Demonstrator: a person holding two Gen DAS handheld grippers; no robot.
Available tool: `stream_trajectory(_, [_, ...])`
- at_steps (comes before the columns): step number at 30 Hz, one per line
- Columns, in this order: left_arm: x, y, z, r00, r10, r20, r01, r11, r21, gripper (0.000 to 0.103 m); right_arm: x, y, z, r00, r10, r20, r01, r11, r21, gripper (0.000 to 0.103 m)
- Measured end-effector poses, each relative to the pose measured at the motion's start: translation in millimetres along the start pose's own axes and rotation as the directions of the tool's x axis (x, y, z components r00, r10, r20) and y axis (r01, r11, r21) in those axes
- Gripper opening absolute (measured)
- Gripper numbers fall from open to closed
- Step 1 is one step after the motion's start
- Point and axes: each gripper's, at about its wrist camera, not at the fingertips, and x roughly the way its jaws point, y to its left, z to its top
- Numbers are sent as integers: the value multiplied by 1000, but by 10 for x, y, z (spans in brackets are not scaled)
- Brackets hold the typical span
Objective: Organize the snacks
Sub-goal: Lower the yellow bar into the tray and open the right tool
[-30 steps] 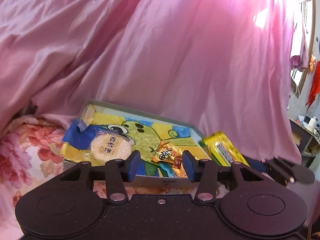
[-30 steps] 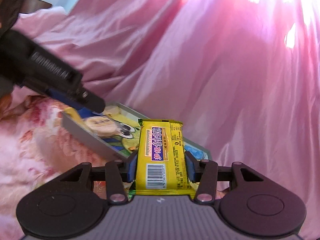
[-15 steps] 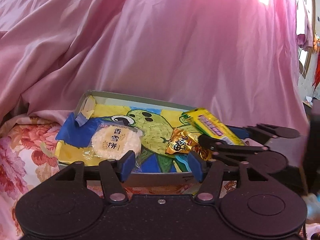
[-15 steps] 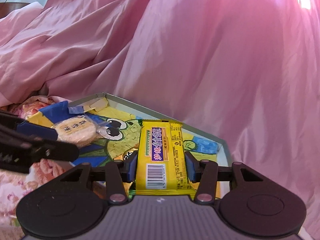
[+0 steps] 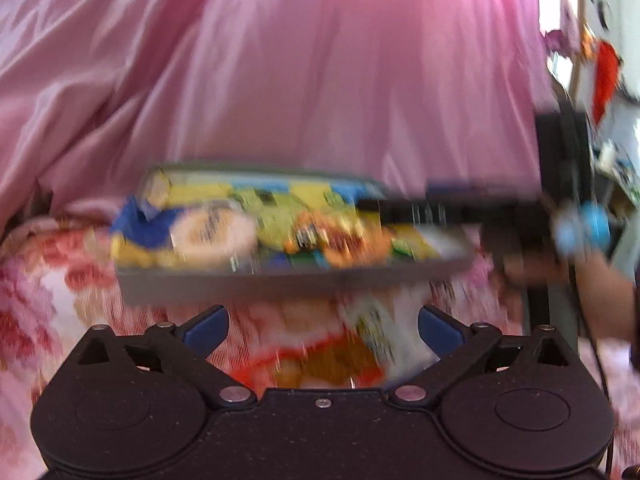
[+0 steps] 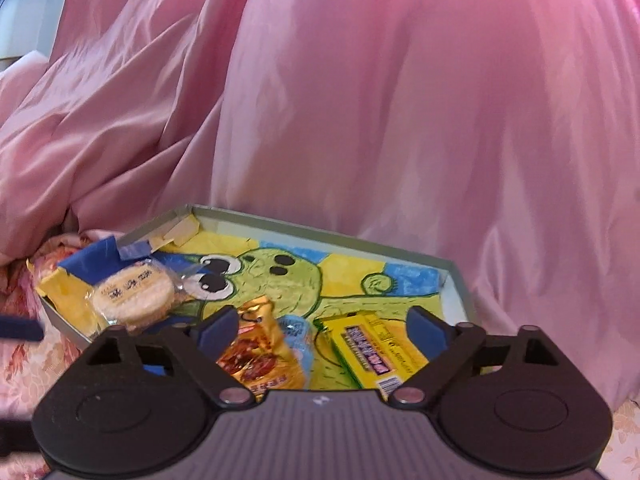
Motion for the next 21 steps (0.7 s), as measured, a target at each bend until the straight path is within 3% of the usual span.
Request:
stream_trajectory(3, [19,-79,-252,996,2,-85,2,999,53,101,-104,-26,8,1000,0,21,0,1000,1,98])
stream_trajectory(7, [134,-185,-490,978,28,-205,-5,993,115,101,-210,-39,8,999,1,36,-1,1000,7,99])
stream_trajectory(11, [216,-294,-616,964,56,-260,-14,987,162,101,-329,-27,3,999,18,45,-18,1000,-14,100])
stream_trajectory(14, [272,-440,-695,956,101,-277,-25,963,267,100,-397,-10,-22,998,22,53,-20,999,-28,100])
stream_trajectory(18, [409,-596,-796,936,204,-288,-69,906,417,86,-430,11,-76,999,29,46,-27,999,-38,100])
stream_trajectory(21, [392,-619,-800,941,194,-278,-54,896,441,73,-442,24,-111,998,35,42,-34,999,-38,100])
